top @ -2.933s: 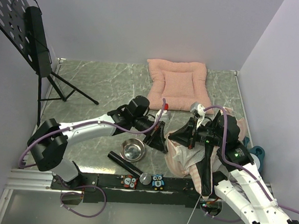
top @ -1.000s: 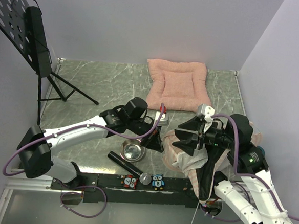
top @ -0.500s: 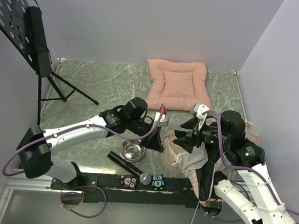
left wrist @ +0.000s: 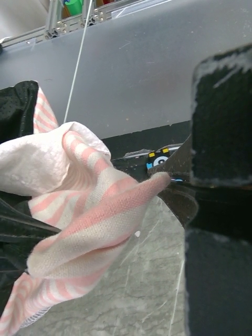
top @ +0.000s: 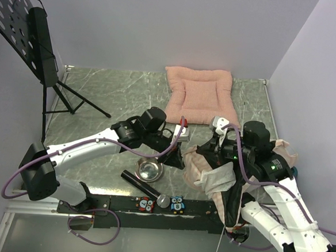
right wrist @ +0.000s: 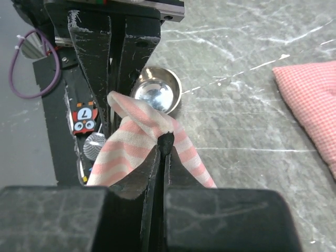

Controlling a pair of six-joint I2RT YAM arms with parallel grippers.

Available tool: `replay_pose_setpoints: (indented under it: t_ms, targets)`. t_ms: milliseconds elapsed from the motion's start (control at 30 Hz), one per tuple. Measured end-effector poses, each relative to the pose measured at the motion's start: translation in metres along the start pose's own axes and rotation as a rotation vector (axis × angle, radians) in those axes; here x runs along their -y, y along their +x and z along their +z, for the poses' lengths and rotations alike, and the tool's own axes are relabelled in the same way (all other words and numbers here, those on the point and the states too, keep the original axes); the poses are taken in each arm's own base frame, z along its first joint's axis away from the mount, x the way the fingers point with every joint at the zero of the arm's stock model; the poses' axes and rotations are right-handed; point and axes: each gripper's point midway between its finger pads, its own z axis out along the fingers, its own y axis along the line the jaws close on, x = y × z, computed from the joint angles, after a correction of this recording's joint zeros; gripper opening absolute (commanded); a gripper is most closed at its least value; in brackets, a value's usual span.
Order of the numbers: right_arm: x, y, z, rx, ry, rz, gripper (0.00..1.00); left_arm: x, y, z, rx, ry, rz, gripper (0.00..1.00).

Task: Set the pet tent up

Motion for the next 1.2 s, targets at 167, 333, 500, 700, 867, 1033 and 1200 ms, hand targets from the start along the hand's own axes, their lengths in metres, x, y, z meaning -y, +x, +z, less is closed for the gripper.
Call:
replay_pose_setpoints:
  t_ms: [167,333,500,700,867,1033,1200]
  targets:
    - [-0.004,-0.008,-0.004,0.043,0.009,-0.019,0.0,-0.002,0.003,-0.002,0.037,-0.013,-0.029,0.43]
    - [-0.007,-0.022,-0.011,0.104,0.025,-0.04,0.0,-0.006,0.017,-0.02,0.133,-0.053,-0.141,0.57]
    - [-0.008,-0.029,-0.012,0.128,0.031,-0.037,0.0,0.004,0.003,-0.041,0.298,-0.074,-0.111,0.6]
    - [-0.009,-0.031,-0.013,0.139,0.03,-0.009,0.0,0.012,-0.044,-0.059,0.491,-0.106,-0.01,0.57]
    - [-0.009,-0.033,-0.013,0.146,0.031,0.0,0.0,0.005,-0.059,-0.058,0.573,-0.102,-0.014,0.53]
    - [-0.01,-0.034,-0.013,0.149,0.03,0.005,0.0,-0.002,-0.053,-0.053,0.591,-0.099,-0.044,0.36]
    - [-0.011,-0.034,-0.013,0.15,0.025,0.008,0.0,0.001,-0.057,-0.049,0.602,-0.075,-0.025,0.3]
